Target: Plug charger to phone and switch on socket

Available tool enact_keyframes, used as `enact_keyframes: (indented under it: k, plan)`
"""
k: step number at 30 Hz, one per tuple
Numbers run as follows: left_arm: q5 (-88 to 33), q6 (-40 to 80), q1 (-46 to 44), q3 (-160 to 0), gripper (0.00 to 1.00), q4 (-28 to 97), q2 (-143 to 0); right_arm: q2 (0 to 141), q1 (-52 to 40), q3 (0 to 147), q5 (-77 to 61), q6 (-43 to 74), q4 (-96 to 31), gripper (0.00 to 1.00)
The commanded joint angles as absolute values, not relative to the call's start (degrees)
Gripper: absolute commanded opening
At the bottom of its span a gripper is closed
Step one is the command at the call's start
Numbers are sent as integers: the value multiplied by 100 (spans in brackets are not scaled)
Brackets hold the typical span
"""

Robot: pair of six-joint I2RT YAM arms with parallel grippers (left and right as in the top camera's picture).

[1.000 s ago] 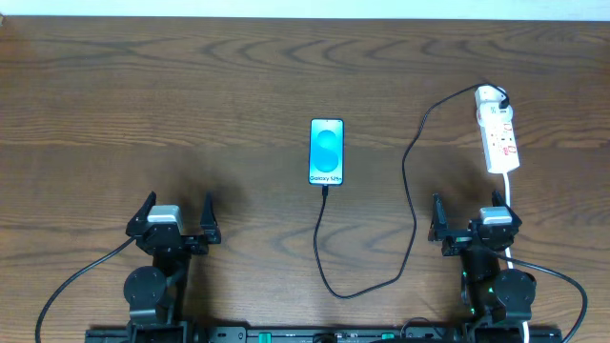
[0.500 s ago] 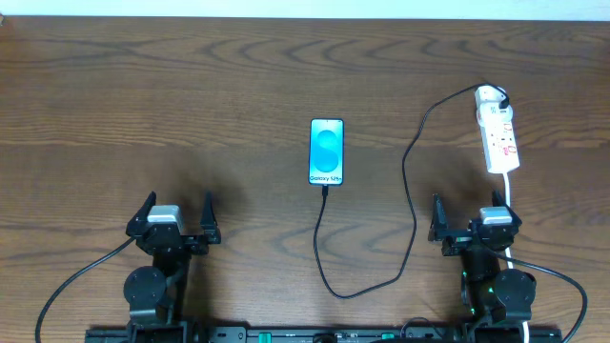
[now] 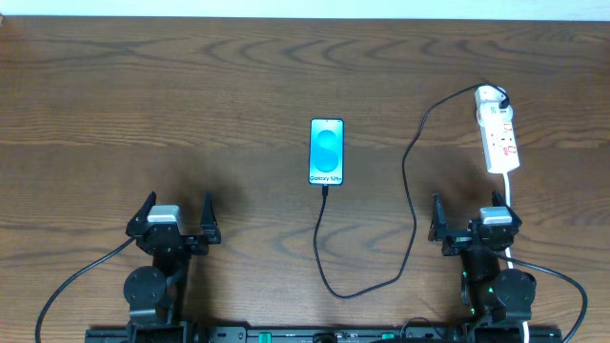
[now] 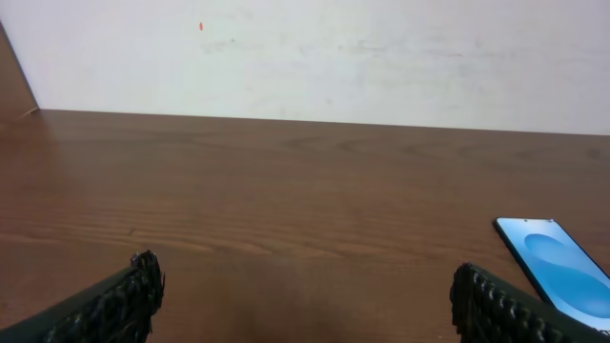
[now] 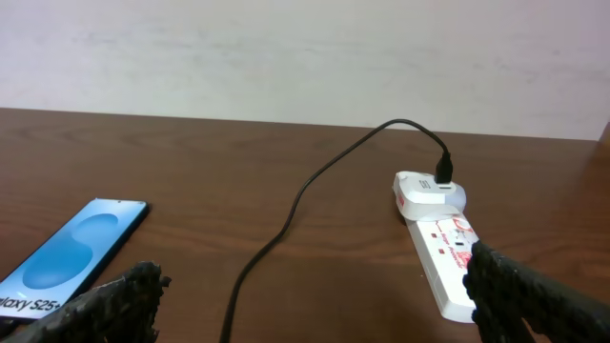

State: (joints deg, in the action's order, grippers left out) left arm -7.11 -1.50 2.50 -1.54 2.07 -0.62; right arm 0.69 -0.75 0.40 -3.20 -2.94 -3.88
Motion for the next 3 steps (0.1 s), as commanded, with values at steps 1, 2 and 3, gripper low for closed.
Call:
enact_keyframes:
  k: [1,2,3]
  plan:
    - [-659,-130,228,-23,98,357,-23,34,-43,32,-320,-220,-410,99]
    - [-659,-130,228,-23,98,357,-23,32,-43,32,-320,-220,-410,99]
    - [-659,-130,228,-23,98,357,-23,34,-43,32,-320,-220,-410,99]
